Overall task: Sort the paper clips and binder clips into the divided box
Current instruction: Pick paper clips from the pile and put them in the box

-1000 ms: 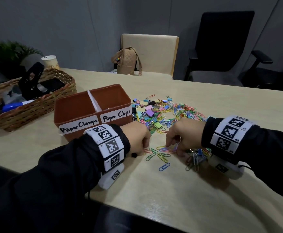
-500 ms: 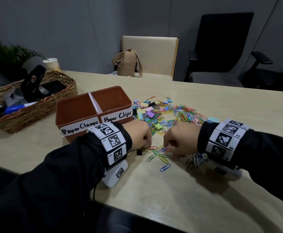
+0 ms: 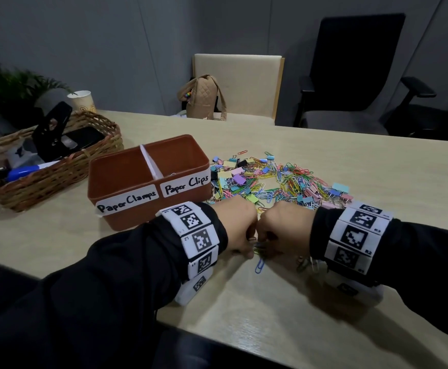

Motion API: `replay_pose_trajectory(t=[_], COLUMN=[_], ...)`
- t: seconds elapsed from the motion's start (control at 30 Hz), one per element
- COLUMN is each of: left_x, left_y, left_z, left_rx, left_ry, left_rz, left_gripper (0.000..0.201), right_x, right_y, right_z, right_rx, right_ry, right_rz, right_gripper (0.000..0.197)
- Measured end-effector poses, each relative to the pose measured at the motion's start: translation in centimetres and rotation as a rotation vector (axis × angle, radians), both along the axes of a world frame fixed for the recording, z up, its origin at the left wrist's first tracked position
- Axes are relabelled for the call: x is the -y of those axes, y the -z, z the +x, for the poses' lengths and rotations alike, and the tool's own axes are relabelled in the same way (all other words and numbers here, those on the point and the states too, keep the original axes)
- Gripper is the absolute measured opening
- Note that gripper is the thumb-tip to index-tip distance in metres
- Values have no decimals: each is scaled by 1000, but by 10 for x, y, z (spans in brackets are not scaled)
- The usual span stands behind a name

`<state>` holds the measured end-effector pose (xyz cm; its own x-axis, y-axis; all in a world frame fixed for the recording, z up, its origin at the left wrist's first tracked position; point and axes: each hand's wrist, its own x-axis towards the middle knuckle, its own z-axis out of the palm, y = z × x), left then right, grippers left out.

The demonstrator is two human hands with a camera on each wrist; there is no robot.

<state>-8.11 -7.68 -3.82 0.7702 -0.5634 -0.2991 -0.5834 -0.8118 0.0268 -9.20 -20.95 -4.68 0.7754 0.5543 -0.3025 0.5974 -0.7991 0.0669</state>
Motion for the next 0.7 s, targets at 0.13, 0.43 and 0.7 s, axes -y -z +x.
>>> replay_pose_trajectory(t=[0.13,0.43,0.7], left_x=[2,-1,-23], left_y=[-1,6,-11], left_z=[6,12,13], left_rx=[2,-33,-41], left_ry=[11,21,-92], left_rz=[-39,-87,-260], left_gripper=[16,13,11], right_x=[2,27,45], right_y=[-1,-12,-24], right_z=[-1,9,26], right_rx=[-16,-28,-44], right_ry=[-6,171,276], right_rz=[9,314,410], right_gripper=[10,20,22])
